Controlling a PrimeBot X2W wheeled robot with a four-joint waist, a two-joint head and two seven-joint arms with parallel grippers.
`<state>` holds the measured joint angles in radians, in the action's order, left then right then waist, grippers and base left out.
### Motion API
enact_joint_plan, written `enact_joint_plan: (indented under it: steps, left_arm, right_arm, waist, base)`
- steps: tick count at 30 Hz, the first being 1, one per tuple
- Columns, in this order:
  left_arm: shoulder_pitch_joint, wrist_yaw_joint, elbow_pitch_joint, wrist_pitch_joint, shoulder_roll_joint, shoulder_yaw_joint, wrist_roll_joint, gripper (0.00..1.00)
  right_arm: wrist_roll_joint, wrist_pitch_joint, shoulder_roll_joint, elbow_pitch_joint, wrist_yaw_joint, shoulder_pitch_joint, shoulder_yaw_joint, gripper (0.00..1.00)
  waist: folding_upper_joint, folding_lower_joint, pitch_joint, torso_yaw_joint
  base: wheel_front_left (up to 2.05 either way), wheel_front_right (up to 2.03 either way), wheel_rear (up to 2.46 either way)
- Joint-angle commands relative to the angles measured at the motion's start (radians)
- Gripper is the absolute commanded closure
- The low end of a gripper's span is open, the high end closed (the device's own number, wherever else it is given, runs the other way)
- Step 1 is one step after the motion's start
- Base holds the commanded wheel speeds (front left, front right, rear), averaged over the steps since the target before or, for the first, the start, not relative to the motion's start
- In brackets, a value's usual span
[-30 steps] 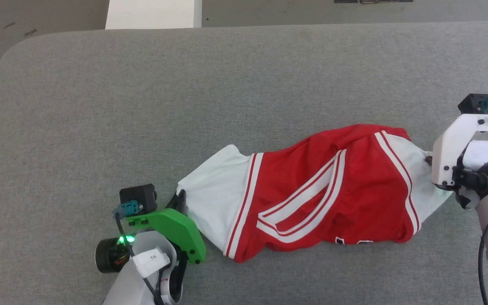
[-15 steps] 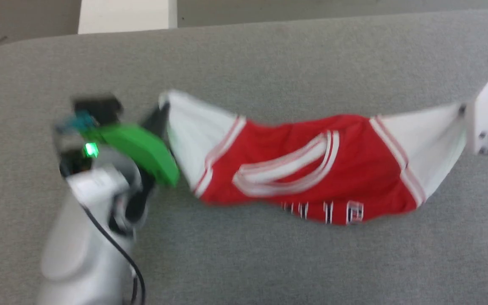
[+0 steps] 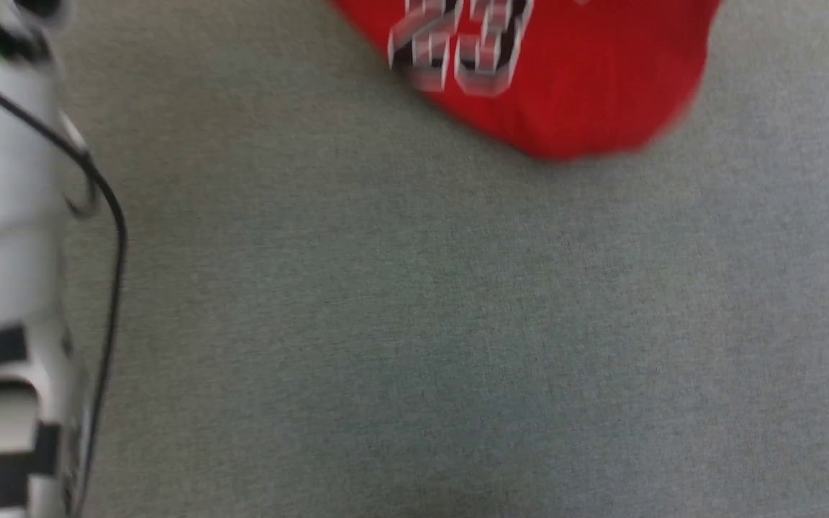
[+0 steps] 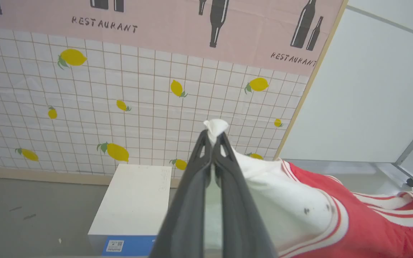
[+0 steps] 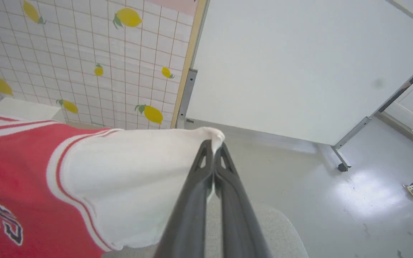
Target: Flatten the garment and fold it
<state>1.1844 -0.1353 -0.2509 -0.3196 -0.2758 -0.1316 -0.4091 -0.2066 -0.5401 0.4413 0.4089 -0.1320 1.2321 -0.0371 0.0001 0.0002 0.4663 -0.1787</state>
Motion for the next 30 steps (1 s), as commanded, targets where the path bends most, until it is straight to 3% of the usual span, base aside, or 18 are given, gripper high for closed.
enact_joint_plan:
  steps: [1,6,13,18,24,30]
  left_arm:
    - [0.079,-0.017,-0.012,0.04,-0.012,0.009,0.029,1.0]
    - [0.256,-0.035,-0.057,0.202,-0.032,0.016,0.097,1.0]
    - [0.327,0.007,-0.105,0.461,-0.026,0.053,0.077,1.0]
    - [0.238,0.03,-0.179,0.466,-0.047,0.042,0.073,1.0]
    - [0.018,0.047,-0.247,0.437,-0.074,0.037,0.054,1.0]
    - [-0.32,0.103,-0.249,0.281,-0.058,0.017,-0.035,1.0]
  right_arm:
    - [0.025,0.052,-0.009,0.006,0.001,0.067,0.015,1.0]
    - [0.085,0.242,-0.034,0.02,0.001,0.213,0.056,1.0]
    - [0.139,0.5,-0.048,0.052,0.001,0.331,0.073,1.0]
    - [0.116,0.53,-0.042,0.132,0.001,0.287,0.014,1.0]
    - [-0.008,0.504,-0.038,0.227,0.001,0.085,-0.101,1.0]
    - [-0.184,0.465,0.0,0.212,0.001,-0.204,-0.199,1.0]
  waist:
    - [-0.0001,-0.0002,0.078,-0.049]
    - [-0.0001,-0.0002,0.114,-0.063]
    - [-0.0001,-0.0002,0.121,-0.058]
    - [-0.0001,-0.0002,0.102,-0.04]
    - [-0.0001,-0.0002,0.042,-0.018]
    - [-0.0001,-0.0002,-0.07,0.014]
  base:
    - [0.0,0.0,0.0]
    - [0.0,0.0,0.0]
    - [0.0,0.0,0.0]
    - [0.0,0.0,0.0]
    - [0.0,0.0,0.0]
    - [0.0,0.0,0.0]
